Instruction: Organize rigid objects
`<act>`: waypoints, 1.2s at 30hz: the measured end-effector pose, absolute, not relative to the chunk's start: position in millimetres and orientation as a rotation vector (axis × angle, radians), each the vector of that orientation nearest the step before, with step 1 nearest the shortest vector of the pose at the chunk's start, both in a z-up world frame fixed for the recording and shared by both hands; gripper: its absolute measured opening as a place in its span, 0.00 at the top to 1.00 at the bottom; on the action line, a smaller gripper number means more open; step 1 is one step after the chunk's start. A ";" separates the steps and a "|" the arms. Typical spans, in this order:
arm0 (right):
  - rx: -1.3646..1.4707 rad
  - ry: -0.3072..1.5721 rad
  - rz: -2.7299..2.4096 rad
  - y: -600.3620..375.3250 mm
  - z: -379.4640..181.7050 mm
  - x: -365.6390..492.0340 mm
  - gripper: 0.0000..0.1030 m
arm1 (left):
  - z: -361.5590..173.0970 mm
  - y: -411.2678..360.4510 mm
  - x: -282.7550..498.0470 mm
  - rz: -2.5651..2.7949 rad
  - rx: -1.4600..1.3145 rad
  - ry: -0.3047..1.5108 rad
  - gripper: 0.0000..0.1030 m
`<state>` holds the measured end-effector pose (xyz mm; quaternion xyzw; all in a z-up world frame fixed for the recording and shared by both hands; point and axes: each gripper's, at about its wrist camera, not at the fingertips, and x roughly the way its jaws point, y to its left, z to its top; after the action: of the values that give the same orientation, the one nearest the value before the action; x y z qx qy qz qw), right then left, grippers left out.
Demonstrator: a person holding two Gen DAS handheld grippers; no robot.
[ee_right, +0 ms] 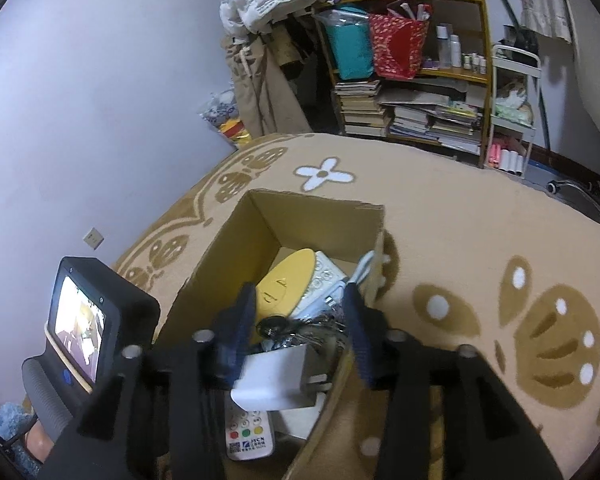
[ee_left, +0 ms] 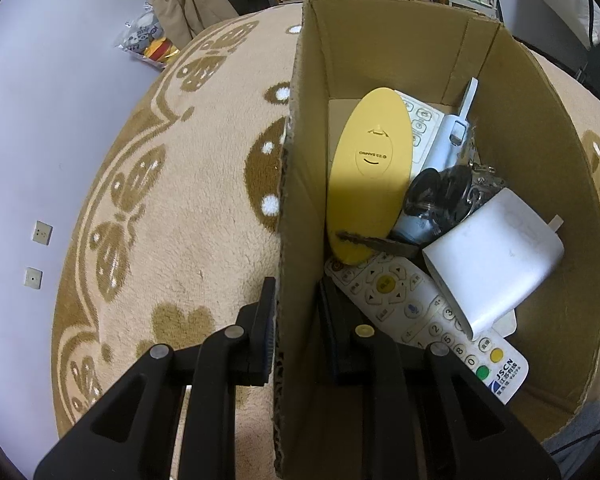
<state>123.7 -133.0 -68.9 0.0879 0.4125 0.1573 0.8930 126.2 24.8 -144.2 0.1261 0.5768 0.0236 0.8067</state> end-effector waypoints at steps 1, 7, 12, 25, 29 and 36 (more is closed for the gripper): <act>0.183 0.856 0.318 -134.4 -68.4 122.9 0.48 | -142.8 25.1 125.8 0.049 0.268 1.229 0.81; 0.192 0.891 0.267 -144.9 -71.1 118.1 0.38 | -128.7 23.9 119.3 0.019 0.249 1.189 0.81; 0.155 0.906 0.203 -154.0 -65.2 107.1 0.14 | -109.6 15.5 107.1 -0.011 0.258 1.143 0.67; 0.163 0.864 0.145 -188.9 -36.2 60.2 0.00 | -40.5 11.3 67.1 0.035 0.256 0.950 0.09; 0.157 0.855 0.140 -194.6 -29.4 43.6 0.00 | -32.2 11.3 55.3 0.042 0.276 0.920 0.06; 0.169 0.839 0.122 -202.9 -30.1 17.3 0.00 | -19.4 6.8 35.8 0.048 0.295 0.868 0.06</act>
<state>17.3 -202.9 -30.1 0.0818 0.4065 0.0590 0.9081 35.8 6.8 -19.4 0.1423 0.4187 0.0231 0.8966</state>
